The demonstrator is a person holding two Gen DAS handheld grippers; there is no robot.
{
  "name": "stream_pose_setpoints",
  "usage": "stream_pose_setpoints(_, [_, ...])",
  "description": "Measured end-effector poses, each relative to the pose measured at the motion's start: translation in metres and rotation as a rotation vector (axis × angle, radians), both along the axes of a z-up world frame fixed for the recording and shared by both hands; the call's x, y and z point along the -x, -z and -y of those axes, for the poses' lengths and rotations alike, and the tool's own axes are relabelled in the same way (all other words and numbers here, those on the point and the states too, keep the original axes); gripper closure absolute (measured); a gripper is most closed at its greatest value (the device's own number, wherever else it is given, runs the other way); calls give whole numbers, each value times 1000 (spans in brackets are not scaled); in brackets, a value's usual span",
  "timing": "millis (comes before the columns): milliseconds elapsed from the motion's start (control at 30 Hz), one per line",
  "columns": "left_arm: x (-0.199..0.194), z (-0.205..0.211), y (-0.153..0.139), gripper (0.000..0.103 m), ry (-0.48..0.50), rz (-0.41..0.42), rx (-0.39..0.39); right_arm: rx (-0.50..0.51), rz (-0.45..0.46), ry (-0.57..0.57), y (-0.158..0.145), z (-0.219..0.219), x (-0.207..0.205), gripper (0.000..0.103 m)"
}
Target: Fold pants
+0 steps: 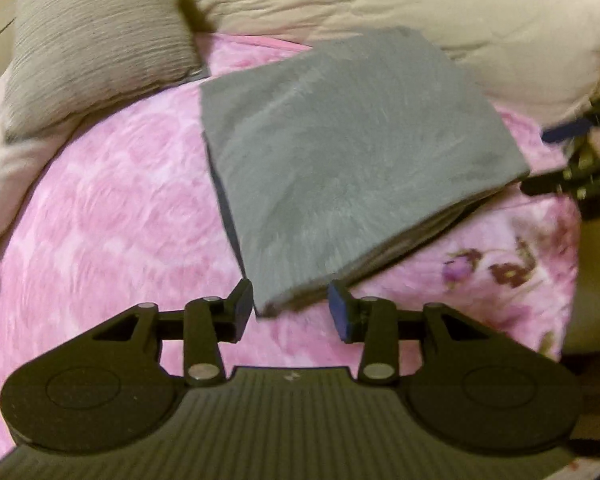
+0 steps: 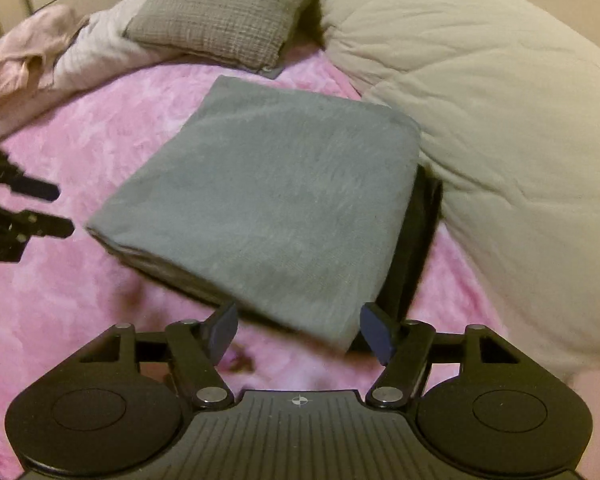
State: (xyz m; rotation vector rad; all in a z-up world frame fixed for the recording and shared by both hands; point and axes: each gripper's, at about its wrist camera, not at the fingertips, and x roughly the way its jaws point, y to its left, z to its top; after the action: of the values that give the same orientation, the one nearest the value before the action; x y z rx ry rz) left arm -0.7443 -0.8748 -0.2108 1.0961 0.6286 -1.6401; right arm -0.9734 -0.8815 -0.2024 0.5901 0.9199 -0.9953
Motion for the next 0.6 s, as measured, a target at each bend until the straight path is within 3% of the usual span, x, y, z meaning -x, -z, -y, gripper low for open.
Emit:
stream_pose_setpoints(167, [-14,-40,-40,16,-129,-90,4,-28,70,141,-35,-40,6,37])
stream_pose_setpoints(267, [-24,-63,-64,3,-188,-166,10,-21,101,232,-58,-65,6,36])
stream_pose_setpoints(500, [-37,-136,-121,1,-197,-231,106,0,142,389,-115,-146,-8,33])
stream_pose_setpoints(600, [-43,-163,-137,1,-193,-250,131,12,158,421,-133,-175,-16,23])
